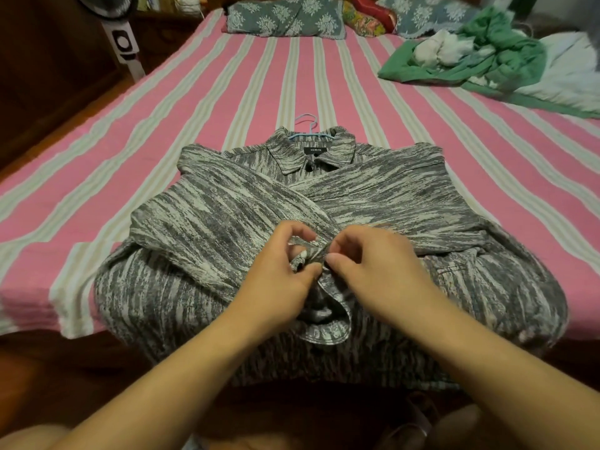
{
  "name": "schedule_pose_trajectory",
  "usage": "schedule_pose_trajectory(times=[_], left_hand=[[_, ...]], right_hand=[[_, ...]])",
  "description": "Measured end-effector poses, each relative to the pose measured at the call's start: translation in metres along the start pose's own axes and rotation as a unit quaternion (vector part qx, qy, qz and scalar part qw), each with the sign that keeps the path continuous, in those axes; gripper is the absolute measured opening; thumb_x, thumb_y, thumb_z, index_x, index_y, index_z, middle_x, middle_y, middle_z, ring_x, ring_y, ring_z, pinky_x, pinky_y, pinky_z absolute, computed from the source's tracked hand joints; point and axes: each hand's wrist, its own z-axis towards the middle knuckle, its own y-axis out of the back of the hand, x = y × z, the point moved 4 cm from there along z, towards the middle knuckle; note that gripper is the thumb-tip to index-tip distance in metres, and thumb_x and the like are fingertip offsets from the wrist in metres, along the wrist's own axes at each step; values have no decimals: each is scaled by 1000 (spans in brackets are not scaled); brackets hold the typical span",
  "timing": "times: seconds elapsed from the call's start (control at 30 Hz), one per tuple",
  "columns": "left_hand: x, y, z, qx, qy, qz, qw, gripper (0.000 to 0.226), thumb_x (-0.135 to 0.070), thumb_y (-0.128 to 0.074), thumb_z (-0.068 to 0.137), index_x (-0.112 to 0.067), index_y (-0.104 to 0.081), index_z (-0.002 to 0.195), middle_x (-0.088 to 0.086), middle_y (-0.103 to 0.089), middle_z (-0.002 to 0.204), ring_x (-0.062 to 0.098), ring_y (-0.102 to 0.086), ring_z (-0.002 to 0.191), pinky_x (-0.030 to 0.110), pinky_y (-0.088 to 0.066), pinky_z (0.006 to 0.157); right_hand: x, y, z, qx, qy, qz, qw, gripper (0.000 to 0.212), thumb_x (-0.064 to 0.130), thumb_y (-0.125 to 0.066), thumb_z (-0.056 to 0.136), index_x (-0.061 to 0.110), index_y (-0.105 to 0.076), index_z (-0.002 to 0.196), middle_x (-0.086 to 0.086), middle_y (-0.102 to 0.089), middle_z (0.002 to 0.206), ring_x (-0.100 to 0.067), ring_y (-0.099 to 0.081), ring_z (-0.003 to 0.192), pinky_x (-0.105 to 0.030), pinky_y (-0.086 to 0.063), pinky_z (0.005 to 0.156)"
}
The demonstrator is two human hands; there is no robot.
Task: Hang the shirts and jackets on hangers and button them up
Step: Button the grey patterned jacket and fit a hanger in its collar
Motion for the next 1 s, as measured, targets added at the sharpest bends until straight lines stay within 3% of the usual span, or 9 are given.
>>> schedule_pose_trajectory(times=[0.17, 0.3, 0.4, 0.47, 0.53, 0.63, 0.8, 0.93, 1.0], left_hand=[[2, -2, -8, -23, -50, 90, 994, 45, -15, -72, 92, -47, -47, 111, -10, -54, 85, 0, -53, 60, 18, -40, 54], [-3, -8, -15, -21, -118, 189, 975, 47, -25, -72, 92, -48, -41, 119, -12, -54, 82, 4, -51, 72, 18, -38, 64], [-1, -7, -11, -12, -29, 100, 994, 35, -27, -71, 93, -44, -54, 118, -15, -63, 93, -5, -58, 78, 12, -42, 64], [1, -4, -6, 1, 33, 45, 998, 23, -27, -71, 94, -36, -64, 114, -21, -67, 98, -5, -67, 87, 9, -45, 67], [1, 0, -1, -4, 67, 3, 998, 9, -28, -71, 94, -29, -70, 103, -12, -75, 83, 1, -71, 70, 16, -49, 59], [0, 0, 1, -27, 39, 53, 997, 16, -33, -67, 96, -22, -69, 84, -6, -71, 66, 6, -65, 55, 25, -48, 51], [0, 2, 0, 72, -28, 110, 991, 42, -39, -55, 102, -13, -60, 69, -5, -54, 58, 11, -49, 52, 33, -38, 57], [-16, 10, -14, 248, -6, 146, 958, 56, -57, -46, 98, -16, -80, 82, -4, -75, 72, 12, -67, 66, 26, -47, 65], [-26, 19, -17, 240, -13, 150, 959, 49, -53, -49, 98, -17, -80, 85, -6, -76, 74, 8, -65, 63, 21, -46, 62]], right_hand=[[-7, -6, -2, 42, -72, 103, 991, 18, 24, -77, 86, 19, -65, 74, 2, -67, 64, -15, -65, 60, -31, -54, 62], [-20, -5, 2, 130, -198, 370, 898, 11, -1, -69, 90, 1, -63, 81, -11, -59, 67, -15, -57, 54, -24, -52, 49], [-22, -7, 3, 157, -195, 412, 876, 6, -4, -65, 92, -2, -62, 87, -10, -56, 67, -14, -54, 55, -21, -50, 48], [-23, -6, 3, 162, -162, 397, 889, 2, -4, -64, 93, -3, -62, 91, -11, -58, 70, -14, -57, 58, -21, -51, 51], [-23, -2, 3, 162, -97, 338, 922, 5, 0, -66, 93, 2, -66, 96, -8, -64, 75, -15, -63, 61, -22, -53, 55], [-21, 3, 4, 87, 45, 106, 989, 18, 25, -80, 84, 23, -69, 98, 7, -67, 84, -7, -64, 75, -19, -52, 68], [-21, 5, -2, 65, 210, -41, 975, 7, 32, -70, 90, 26, -70, 95, 15, -66, 87, 1, -59, 80, -20, -47, 74], [-34, 30, -14, 143, 212, -40, 966, 11, 30, -63, 87, 30, -73, 87, 21, -66, 78, -1, -63, 74, -15, -45, 66], [-33, 48, -17, 113, 176, 32, 977, 17, 27, -63, 90, 33, -70, 76, 15, -67, 71, -9, -63, 67, -23, -46, 59]])
